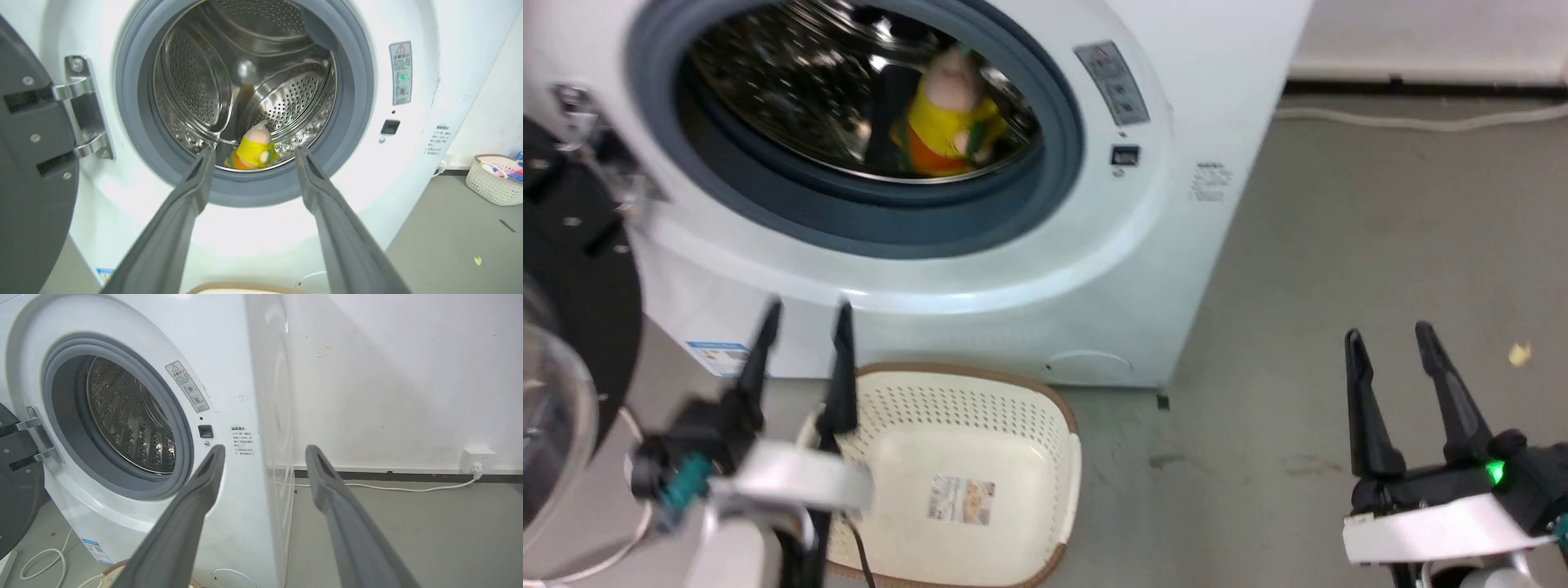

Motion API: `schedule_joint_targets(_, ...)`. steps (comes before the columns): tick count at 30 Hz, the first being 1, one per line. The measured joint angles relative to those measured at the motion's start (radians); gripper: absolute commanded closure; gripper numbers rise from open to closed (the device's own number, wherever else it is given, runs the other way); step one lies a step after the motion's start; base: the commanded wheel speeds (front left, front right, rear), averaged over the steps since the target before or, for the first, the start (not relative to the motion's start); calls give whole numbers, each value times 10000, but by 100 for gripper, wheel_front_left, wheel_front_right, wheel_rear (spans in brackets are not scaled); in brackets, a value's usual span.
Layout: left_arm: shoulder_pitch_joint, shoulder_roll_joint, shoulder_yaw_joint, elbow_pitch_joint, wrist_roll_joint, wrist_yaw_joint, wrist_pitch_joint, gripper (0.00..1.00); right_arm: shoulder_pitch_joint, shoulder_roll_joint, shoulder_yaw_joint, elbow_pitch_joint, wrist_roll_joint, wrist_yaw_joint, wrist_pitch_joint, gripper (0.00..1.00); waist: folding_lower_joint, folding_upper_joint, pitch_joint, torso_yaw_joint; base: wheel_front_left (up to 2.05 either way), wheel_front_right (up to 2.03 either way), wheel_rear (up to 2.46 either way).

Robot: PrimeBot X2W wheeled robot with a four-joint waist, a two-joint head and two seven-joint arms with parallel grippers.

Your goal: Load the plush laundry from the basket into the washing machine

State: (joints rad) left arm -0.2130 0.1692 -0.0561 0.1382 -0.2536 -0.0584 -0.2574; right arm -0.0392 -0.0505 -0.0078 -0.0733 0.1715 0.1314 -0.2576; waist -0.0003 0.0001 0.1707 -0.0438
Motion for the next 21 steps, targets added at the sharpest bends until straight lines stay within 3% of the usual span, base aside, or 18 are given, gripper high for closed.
schedule_joint_targets(4,1085,-291,-138,-405,454,217,0,0,325,-2,50,90,-17,0,2,0,1,0,-456,278,0,0,0)
schedule_joint_targets(10,2046,-297,-341,-291,989,307,0,0,762,-2,295,272,61,0,2,0,1,0,-971,400,0,0,0)
schedule_joint_targets(21,2360,-550,-401,163,1114,384,2,0,988,-2,579,660,113,0,2,0,3,0,-1231,393,0,0,0)
